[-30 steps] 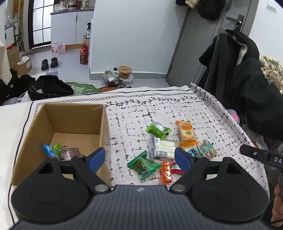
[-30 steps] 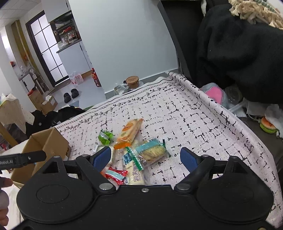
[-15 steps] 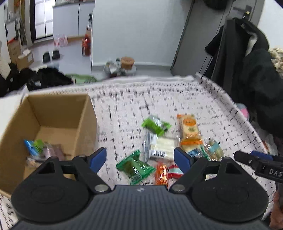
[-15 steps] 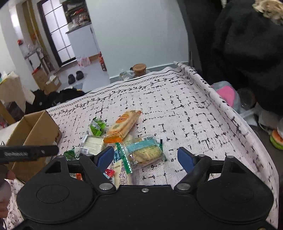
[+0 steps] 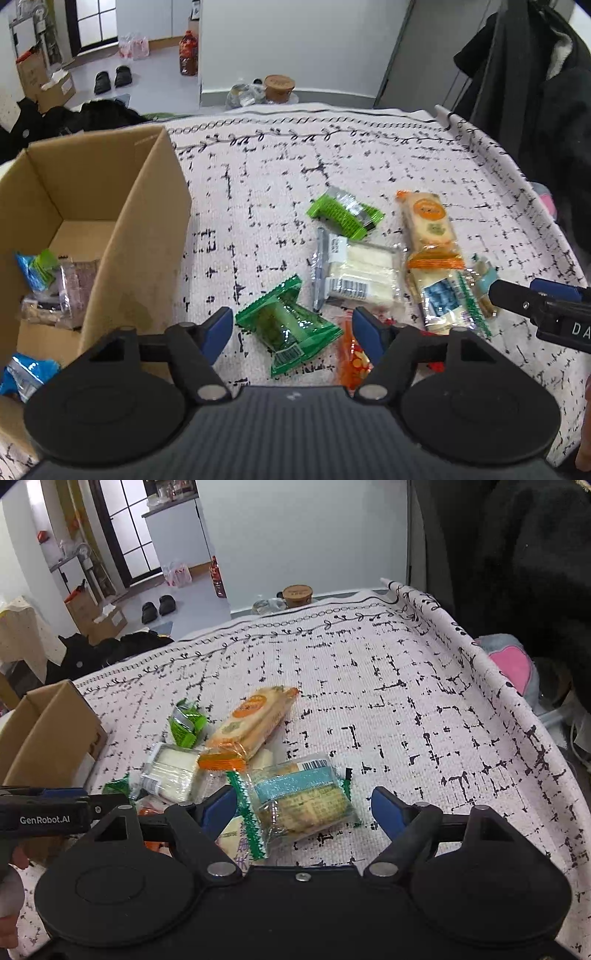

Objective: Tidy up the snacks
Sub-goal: 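Move the left gripper to the green snack packet and grasp it, then carry the green packet into the box while the right gripper carries a clear packet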

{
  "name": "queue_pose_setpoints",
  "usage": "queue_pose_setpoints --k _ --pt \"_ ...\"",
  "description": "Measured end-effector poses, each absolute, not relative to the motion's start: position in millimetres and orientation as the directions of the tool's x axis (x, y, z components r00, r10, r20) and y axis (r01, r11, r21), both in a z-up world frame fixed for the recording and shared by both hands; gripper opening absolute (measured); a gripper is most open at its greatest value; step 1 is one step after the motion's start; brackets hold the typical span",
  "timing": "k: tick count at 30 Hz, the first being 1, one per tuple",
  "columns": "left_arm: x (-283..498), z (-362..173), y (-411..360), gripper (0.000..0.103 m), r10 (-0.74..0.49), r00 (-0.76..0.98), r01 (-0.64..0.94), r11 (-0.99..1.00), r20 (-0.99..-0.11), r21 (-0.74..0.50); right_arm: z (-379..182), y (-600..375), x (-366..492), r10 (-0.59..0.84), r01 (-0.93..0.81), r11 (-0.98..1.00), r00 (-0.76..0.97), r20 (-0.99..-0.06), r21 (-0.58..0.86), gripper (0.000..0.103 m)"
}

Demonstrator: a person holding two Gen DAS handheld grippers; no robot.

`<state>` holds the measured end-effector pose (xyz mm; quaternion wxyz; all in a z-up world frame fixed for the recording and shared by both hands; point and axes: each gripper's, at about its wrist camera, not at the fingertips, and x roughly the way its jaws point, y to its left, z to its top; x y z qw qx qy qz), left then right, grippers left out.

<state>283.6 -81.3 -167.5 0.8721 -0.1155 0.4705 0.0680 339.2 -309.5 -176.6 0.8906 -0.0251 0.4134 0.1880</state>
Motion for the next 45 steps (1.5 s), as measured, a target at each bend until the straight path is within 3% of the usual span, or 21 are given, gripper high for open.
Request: queue_pose_setpoints --k 8,11,14,15,18,45 --pt "293.4 -181.4 -76.3 0.067 0.023 0.532 -0.277 0.949 -0.847 -0.148 -189.2 -307.7 348.8 0.306 -0.34 0.933 0.579 -0.756 0.117 0.083" --pt "295.8 -188.9 -73.7 0.06 0.016 0.506 -0.302 0.94 -0.863 -0.159 -194.6 -304.7 350.5 0.313 -0.343 0.931 0.572 -0.758 0.126 0.081" --pt "295.9 -194.0 -70.9 0.048 0.023 0.49 -0.323 0.933 -0.871 -0.157 -198.4 -301.8 351.4 0.315 -0.344 0.929 0.554 -0.771 0.133 0.066" --pt "296.0 -194.0 -69.4 0.039 0.025 0.492 -0.329 0.931 -0.87 -0.159 -197.3 -300.6 350.7 0.317 -0.349 0.928 0.551 -0.772 0.132 0.061" --pt "295.8 -191.4 -65.2 0.032 0.018 0.496 -0.334 0.927 -0.868 -0.172 -191.5 -300.6 346.9 0.319 -0.35 0.927 0.549 -0.772 0.134 0.055" --pt "252.6 -110.6 -65.6 0.03 -0.011 0.693 -0.209 0.954 -0.721 -0.216 -114.1 -273.2 280.9 0.347 -0.347 0.928 0.664 -0.663 0.138 0.054"
